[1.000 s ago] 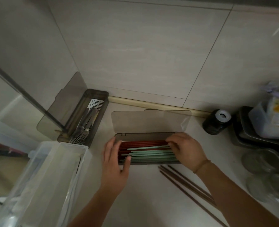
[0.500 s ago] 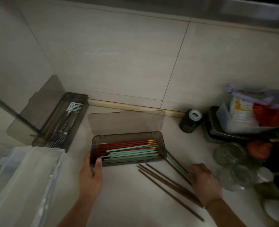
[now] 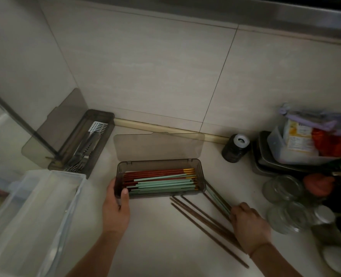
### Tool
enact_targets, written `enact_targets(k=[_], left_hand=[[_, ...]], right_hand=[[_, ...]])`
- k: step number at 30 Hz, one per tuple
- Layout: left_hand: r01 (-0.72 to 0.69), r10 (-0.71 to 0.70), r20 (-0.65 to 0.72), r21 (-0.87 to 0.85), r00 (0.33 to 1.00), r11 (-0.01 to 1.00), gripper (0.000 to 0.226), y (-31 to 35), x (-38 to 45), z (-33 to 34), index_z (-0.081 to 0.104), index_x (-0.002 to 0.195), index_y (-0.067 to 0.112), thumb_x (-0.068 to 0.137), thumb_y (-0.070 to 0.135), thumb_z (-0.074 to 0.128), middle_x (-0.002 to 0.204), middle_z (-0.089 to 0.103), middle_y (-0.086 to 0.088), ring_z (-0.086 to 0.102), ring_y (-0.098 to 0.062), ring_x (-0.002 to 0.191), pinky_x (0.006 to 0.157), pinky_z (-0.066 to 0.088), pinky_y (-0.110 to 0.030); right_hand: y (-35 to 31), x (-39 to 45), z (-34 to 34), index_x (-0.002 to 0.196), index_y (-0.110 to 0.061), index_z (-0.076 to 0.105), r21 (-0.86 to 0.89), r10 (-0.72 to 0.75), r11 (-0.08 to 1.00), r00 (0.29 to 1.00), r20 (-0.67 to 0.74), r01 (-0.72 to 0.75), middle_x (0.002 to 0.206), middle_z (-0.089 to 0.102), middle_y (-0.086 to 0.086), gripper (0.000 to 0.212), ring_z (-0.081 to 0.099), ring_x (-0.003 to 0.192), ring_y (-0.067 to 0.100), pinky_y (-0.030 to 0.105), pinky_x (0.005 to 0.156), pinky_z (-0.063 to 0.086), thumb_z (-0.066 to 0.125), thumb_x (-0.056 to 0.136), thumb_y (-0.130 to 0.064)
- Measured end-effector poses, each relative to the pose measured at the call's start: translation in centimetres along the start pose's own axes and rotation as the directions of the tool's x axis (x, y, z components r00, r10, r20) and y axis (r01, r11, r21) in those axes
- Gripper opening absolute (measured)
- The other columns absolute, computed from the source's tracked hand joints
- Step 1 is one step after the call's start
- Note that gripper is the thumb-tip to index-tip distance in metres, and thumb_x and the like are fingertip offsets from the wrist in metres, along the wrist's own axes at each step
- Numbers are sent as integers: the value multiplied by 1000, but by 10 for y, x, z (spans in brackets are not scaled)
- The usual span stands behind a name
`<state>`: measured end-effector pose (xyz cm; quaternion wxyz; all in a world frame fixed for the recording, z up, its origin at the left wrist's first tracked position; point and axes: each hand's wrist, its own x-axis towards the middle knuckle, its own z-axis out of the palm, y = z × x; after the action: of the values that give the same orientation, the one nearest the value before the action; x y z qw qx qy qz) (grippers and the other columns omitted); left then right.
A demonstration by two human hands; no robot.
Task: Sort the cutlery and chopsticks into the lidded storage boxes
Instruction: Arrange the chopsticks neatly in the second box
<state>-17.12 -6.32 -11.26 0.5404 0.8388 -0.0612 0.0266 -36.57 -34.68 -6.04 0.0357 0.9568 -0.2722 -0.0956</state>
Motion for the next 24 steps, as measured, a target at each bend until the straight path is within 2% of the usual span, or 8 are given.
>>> enact_targets(k=[4,9,13,15,17,20,22,24], left_hand=[[-2,3,-8,43,1000,999,61,1,-1,0,41,139,24,89,59,34,108,62,6,58,-10,89,82,44,-27],[6,-6,12,26,1000,1000,61,1,-1,-1,39,140,26,90,59,34,112,60,8,58,-9,97,86,45,-27],[16,-16,11,0,1000,1000,61,0,-1,-1,39,141,27,90,61,35,115,62,6,59,-13,104,91,47,-31],[14,-14,11,-9,1000,1000,60,-1,0,-1,39,141,26,91,60,35,116,62,6,60,-12,106,92,48,-31],[3,-3,19,-11,1000,1000,58,-1,0,-2,38,140,29,91,60,35,116,62,8,60,-8,106,91,49,-29],[-11,11,22,-2,1000,1000,53,-1,1,-3,38,139,34,93,60,35,114,62,12,60,-4,105,89,49,-24],[-12,12,30,7,999,1000,51,-1,1,-2,37,139,36,93,58,35,114,62,13,60,-2,104,88,49,-24],[-1,1,34,-7,999,1000,51,-1,2,-2,38,139,34,93,57,36,114,62,13,60,-1,105,88,51,-27]], right_hand=[[-5,2,-3,97,-26,60,-100,23,995,996,82,-15,104,54,-9,20,57,85,8,21,58,45,41,95,-26],[-4,0,-9,90,-28,62,-103,56,994,996,72,-48,95,57,-11,26,58,81,8,20,57,45,36,94,-29],[2,-2,-32,92,-27,59,46,189,981,981,-46,-187,88,63,-8,28,62,80,16,26,60,50,33,96,-36],[-1,5,-50,87,-25,62,224,262,948,955,-143,-226,81,65,0,20,62,70,26,29,54,45,45,94,-33],[-11,17,-63,85,-20,68,380,288,911,904,-315,-158,75,67,7,9,61,60,31,26,52,38,60,88,-23],[-41,41,-75,87,-16,71,396,62,898,836,-545,192,80,67,3,4,60,70,25,25,58,43,68,84,-16],[-64,62,-73,84,-20,72,315,-127,888,836,-534,336,88,64,-1,5,56,78,22,27,58,47,68,83,-18],[-83,85,-68,85,-26,72,254,-222,906,892,-395,338,90,62,-3,11,54,80,21,28,58,47,62,87,-22]])
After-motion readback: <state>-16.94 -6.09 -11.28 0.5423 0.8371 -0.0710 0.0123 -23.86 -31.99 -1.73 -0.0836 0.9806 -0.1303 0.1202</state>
